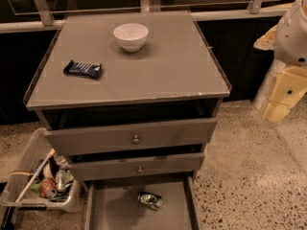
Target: Pick green can from bottom drawer and place on counter
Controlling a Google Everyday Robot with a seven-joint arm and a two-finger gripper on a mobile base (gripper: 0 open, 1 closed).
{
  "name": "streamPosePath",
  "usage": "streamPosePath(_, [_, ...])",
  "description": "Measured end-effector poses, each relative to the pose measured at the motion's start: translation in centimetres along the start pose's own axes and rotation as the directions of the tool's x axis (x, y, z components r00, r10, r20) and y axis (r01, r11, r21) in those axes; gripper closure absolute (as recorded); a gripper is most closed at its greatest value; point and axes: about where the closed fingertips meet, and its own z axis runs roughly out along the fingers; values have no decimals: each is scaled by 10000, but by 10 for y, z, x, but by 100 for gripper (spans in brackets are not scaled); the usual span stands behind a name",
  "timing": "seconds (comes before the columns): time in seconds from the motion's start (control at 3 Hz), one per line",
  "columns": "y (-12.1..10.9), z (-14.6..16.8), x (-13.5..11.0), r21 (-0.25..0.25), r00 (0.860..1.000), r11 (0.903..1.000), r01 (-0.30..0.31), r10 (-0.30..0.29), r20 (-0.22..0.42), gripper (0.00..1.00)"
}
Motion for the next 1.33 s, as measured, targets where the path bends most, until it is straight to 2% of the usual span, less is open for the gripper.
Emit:
streamPosePath(0.67, [9, 13, -4, 221, 9992, 9998, -28, 19, 411, 0])
streamPosePath(1.0, [26, 56, -8, 6, 9911, 9999, -128, 126, 1325, 0])
streamPosePath(1.33, [42, 112, -12, -371, 9767, 9990, -245, 318, 2121, 0])
